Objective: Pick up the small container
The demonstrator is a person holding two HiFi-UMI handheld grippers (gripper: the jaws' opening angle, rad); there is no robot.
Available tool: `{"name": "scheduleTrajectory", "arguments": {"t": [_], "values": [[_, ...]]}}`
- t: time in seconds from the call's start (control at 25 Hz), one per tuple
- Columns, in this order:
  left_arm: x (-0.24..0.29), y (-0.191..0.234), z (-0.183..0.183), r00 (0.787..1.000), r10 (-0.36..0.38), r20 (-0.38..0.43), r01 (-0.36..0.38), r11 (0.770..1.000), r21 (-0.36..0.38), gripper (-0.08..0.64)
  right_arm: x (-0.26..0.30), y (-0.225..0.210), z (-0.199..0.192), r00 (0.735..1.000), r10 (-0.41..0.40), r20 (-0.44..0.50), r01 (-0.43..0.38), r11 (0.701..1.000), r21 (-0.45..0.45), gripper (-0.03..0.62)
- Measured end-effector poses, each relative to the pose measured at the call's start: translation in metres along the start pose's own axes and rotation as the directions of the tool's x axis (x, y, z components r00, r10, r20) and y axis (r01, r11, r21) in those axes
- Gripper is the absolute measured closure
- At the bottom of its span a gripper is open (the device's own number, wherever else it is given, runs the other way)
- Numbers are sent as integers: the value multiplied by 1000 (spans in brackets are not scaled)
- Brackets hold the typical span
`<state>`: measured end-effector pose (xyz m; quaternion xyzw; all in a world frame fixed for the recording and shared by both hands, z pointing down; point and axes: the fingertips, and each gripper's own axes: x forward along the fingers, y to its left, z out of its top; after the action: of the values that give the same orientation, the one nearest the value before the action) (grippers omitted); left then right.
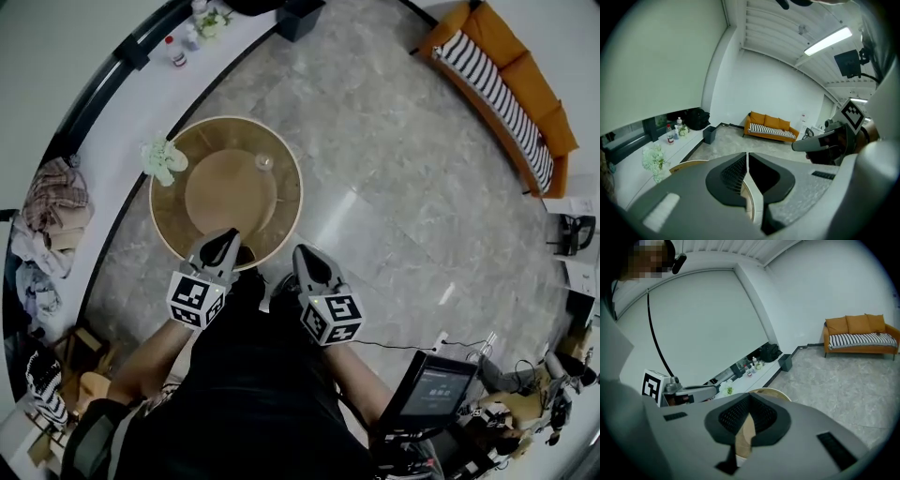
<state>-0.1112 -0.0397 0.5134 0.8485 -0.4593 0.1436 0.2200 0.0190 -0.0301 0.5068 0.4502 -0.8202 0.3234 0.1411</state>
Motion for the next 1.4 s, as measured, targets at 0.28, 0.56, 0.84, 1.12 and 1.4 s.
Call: {"name": "scheduleTrajectory", "arguments": {"t": [0.28, 0.56, 0.84, 1.12, 1.4], "values": [[64, 33, -9, 998, 47, -48, -43, 996, 77, 555, 35, -51, 1, 1000, -12, -14, 13, 999, 45, 586], [139, 77, -46, 993, 110, -51, -101, 985, 140, 545, 85, -108, -9, 999, -29, -29, 32, 995, 93, 586], [209, 110, -113, 973, 95, -210, -63, 986, 155, 362, 124, -135, -38, 996, -35, -78, 45, 990, 133, 586], [266, 141, -156, 947, 123, -297, -68, 980, 188, 236, 144, -158, -63, 991, -42, -125, 62, 984, 164, 586], [297, 165, -196, 904, 127, -409, -64, 984, 165, 236, 159, -163, -85, 983, -36, -178, 67, 983, 173, 586]]}}
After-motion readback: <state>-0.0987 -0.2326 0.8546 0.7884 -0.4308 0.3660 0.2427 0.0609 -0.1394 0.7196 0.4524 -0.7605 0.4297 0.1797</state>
